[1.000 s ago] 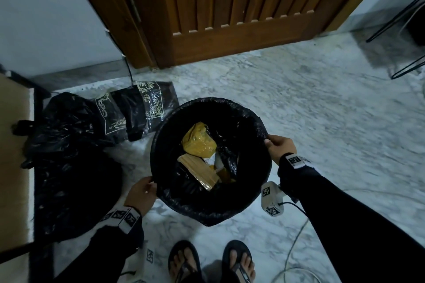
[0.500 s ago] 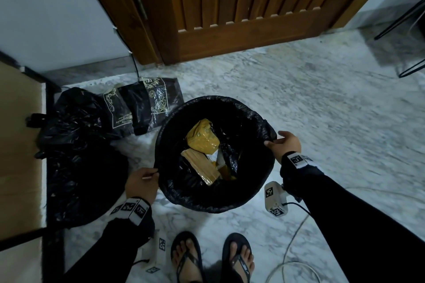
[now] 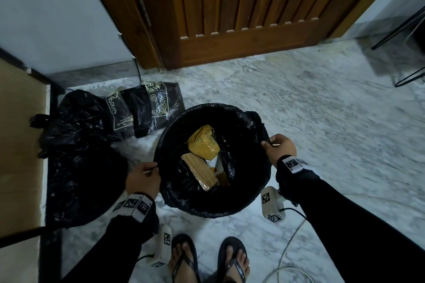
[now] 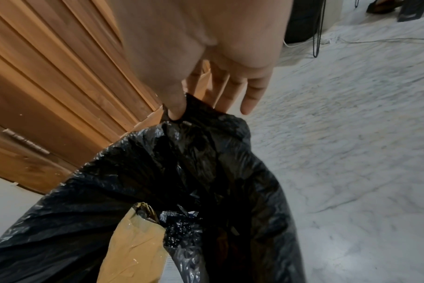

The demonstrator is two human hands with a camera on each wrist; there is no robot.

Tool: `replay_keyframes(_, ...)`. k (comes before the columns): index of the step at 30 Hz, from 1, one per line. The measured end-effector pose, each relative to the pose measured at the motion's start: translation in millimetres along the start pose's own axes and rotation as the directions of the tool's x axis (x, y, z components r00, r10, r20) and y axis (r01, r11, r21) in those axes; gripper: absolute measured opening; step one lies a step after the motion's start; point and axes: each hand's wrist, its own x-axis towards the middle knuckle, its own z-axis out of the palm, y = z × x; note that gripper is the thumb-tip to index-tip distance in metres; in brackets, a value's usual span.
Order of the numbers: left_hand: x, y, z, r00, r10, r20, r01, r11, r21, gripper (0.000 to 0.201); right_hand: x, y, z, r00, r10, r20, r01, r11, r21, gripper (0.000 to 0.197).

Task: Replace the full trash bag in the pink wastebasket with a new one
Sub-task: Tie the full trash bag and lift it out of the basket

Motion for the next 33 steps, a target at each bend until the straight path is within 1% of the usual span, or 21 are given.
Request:
replay_keyframes(3,-5,9,-1,1.0,-0.026,-0.014,0.025,0.999,-0.044,0.012,-5,-3,-6,0.999,-0.021,0.024,0.021,1.0,-0.001,0.024)
replay_keyframes(5,-7,15,-3,1.0,-0.031,-0.001,0.031,0.998,-0.063,0.019,-8,-6,-10,0.999,-0.021,0.048,0.021,1.0,-0.001,0.026)
replay_keyframes(7,-9,20,-4,0.999,-0.046,0.014,0.047,0.996,-0.074,0.025,-11,-8,-13,0.997,-0.02,0.075,0.02,1.0,0.001,0.022)
replay_keyframes(11,-12,20,-6,0.994,-0.09,0.07,0.096,0.992,-0.086,0.042,-15,-13,-17,0.99,-0.013,0.137,0.013,1.0,0.005,0.028)
replay_keyframes(13,-10,17,-7,0.984,-0.131,0.117,0.136,0.99,-0.034,0.055,-16,-15,-18,0.989,-0.024,0.147,0.024,1.0,0.004,0.027)
replay_keyframes(15,-5,12,-7,0.971,-0.179,0.16,0.17,0.983,0.068,0.067,-18,-16,-18,0.988,-0.055,0.143,0.057,0.998,-0.012,0.026)
replay_keyframes(17,-1,8,-7,0.955,-0.238,0.177,0.21,0.964,0.162,0.072,-19,-18,-16,0.988,-0.067,0.14,0.069,0.998,-0.013,0.027)
replay_keyframes(18,1,5,-7,0.95,-0.249,0.187,0.21,0.956,0.206,0.068,-19,-19,-14,0.987,-0.066,0.144,0.067,0.998,0.0,0.027)
replay_keyframes(19,2,5,-7,0.948,-0.245,0.202,0.194,0.951,0.242,0.058,-19,-20,-13,0.986,-0.053,0.158,0.05,0.998,0.025,0.026)
replay_keyframes(21,1,8,-9,0.949,-0.211,0.235,0.14,0.948,0.286,0.027,-19,-21,-10,0.979,-0.013,0.202,-0.006,0.996,0.093,0.027)
replay_keyframes(22,1,8,-8,0.953,-0.187,0.238,0.113,0.949,0.293,0.025,-17,-20,-8,0.976,0.001,0.216,-0.023,0.995,0.099,0.031)
replay_keyframes(23,2,7,-7,0.956,-0.172,0.237,0.094,0.947,0.306,0.031,-16,-21,-7,0.975,0.007,0.221,-0.026,0.996,0.084,0.031)
replay_keyframes(24,2,6,-6,0.959,-0.16,0.233,0.083,0.947,0.309,0.035,-16,-21,-5,0.976,0.001,0.218,-0.017,0.997,0.073,0.027)
replay_keyframes(25,1,6,-5,0.962,-0.152,0.226,0.081,0.952,0.296,0.033,-18,-22,-4,0.977,-0.007,0.214,-0.009,0.997,0.071,0.019)
replay_keyframes(27,-2,6,-4,0.97,-0.141,0.199,0.089,0.964,0.25,0.018,-21,-24,-3,0.978,-0.026,0.208,0.008,0.996,0.086,0.004)
replay_keyframes(28,-5,5,-4,0.975,-0.13,0.182,0.088,0.971,0.221,0.018,-24,-25,-3,0.979,-0.041,0.202,0.022,0.995,0.095,0.0)
replay_keyframes(30,-8,4,-5,0.981,-0.102,0.163,0.074,0.983,0.17,0.022,-26,-25,-2,0.981,-0.071,0.181,0.056,0.994,0.089,0.007)
replay_keyframes(33,-14,7,-6,0.988,-0.094,0.123,0.078,0.989,0.129,0.024,-26,-26,-3,0.982,-0.074,0.173,0.061,0.995,0.076,0.017)
